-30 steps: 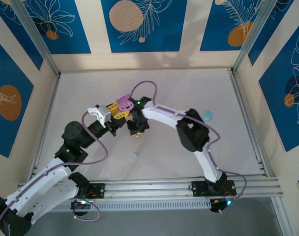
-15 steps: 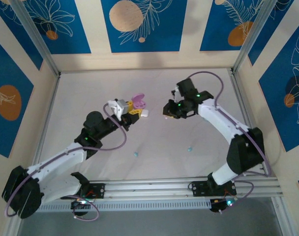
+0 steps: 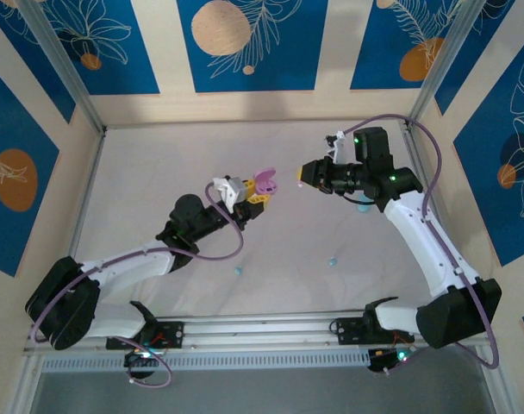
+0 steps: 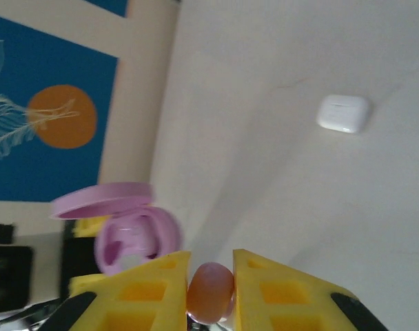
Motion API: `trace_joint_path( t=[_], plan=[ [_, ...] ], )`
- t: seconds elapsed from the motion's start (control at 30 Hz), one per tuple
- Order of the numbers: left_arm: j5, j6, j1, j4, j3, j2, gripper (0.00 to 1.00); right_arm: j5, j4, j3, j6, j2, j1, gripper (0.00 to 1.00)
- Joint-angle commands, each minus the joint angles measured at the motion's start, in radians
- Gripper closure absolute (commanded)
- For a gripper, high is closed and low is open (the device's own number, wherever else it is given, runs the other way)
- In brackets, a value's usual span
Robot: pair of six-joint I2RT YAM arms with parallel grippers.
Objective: Insert the wireless bluetooth earbuds into the charging case
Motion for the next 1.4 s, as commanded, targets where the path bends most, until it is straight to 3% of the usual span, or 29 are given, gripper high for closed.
trace_joint_path(
  t=[0.0, 0.53, 1.37],
  plan=[
    [0.015, 0.030, -0.015, 0.065, 0.031, 0.003, 0.71, -0.128, 0.084, 0.033, 0.051, -0.013, 0.024, 0.79],
    [-0.004, 0.042, -0.029, 0.068, 0.014, -0.021, 0.71, -0.113, 0.175, 0.101, 0.067, 0.090, 0.219, 0.79],
    [-0.025, -0.004, -0.029, 0.137, 0.013, -0.022, 0.71, 0.075, 0.023, 0.154, -0.052, 0.133, 0.286, 0.78]
  ],
)
